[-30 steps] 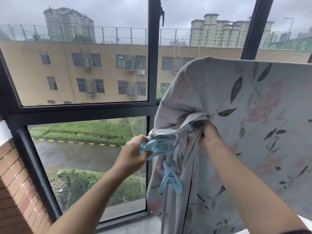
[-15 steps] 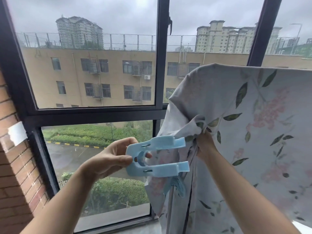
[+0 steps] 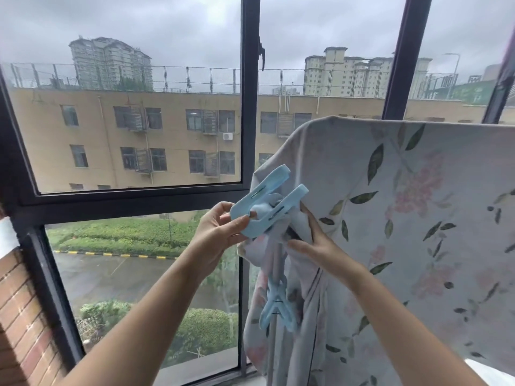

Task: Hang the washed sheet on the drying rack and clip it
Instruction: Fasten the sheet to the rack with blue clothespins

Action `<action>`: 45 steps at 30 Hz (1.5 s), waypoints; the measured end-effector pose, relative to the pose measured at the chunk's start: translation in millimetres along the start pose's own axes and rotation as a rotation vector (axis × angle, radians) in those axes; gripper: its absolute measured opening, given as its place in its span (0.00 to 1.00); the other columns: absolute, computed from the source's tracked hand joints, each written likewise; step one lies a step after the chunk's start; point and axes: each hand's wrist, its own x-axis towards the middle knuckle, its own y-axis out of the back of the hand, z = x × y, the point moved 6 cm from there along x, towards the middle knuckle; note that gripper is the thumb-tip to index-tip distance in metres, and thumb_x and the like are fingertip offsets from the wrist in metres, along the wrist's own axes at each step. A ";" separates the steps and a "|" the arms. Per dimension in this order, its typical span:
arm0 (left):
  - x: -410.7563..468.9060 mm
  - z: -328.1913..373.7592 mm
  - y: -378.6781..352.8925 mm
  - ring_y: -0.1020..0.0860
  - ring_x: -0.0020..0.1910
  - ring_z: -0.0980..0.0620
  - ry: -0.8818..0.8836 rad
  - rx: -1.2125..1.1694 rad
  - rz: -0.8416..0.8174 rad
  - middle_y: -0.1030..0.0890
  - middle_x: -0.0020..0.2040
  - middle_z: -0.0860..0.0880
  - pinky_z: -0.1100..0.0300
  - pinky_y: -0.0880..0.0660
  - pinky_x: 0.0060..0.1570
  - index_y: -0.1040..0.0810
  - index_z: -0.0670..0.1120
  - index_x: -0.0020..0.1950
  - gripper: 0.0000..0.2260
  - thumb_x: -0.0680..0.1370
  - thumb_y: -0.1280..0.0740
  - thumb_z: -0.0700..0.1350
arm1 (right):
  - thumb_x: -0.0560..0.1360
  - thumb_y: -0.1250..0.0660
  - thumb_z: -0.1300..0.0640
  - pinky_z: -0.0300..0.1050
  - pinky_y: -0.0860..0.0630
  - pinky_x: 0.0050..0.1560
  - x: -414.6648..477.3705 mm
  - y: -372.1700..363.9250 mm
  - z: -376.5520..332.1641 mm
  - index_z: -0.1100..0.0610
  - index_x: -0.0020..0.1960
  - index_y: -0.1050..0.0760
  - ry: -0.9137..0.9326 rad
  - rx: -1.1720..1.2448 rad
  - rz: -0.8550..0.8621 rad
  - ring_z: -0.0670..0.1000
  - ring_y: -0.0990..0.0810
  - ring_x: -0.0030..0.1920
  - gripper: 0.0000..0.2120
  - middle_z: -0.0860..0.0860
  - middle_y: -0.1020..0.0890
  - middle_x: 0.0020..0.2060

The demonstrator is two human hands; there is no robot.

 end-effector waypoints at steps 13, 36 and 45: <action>-3.4 -6.4 -55.9 0.19 0.51 0.50 -0.014 0.192 -0.358 0.19 0.53 0.45 0.61 0.23 0.46 0.30 0.41 0.60 0.26 0.66 0.26 0.45 | 0.71 0.35 0.35 0.33 0.27 0.56 -10.5 -2.1 -18.3 0.48 0.60 0.28 0.013 0.152 0.021 0.46 0.21 0.58 0.24 0.49 0.20 0.57; -10.9 -137.3 -8.7 0.22 0.43 0.53 0.188 0.868 0.100 0.20 0.43 0.51 0.63 0.28 0.43 0.23 0.47 0.44 0.02 0.74 0.32 0.44 | 0.79 0.37 0.57 0.40 0.27 0.63 -13.2 17.3 27.8 0.53 0.67 0.29 -0.047 0.237 0.150 0.47 0.23 0.62 0.17 0.50 0.20 0.61; -36.2 -195.7 -40.9 0.28 0.60 0.41 0.467 1.323 0.082 0.33 0.62 0.45 0.48 0.25 0.53 0.44 0.47 0.69 0.43 0.64 0.29 0.65 | 0.78 0.36 0.60 0.41 0.25 0.58 -21.0 18.3 29.7 0.57 0.65 0.27 0.008 0.207 0.156 0.50 0.21 0.60 0.16 0.56 0.21 0.59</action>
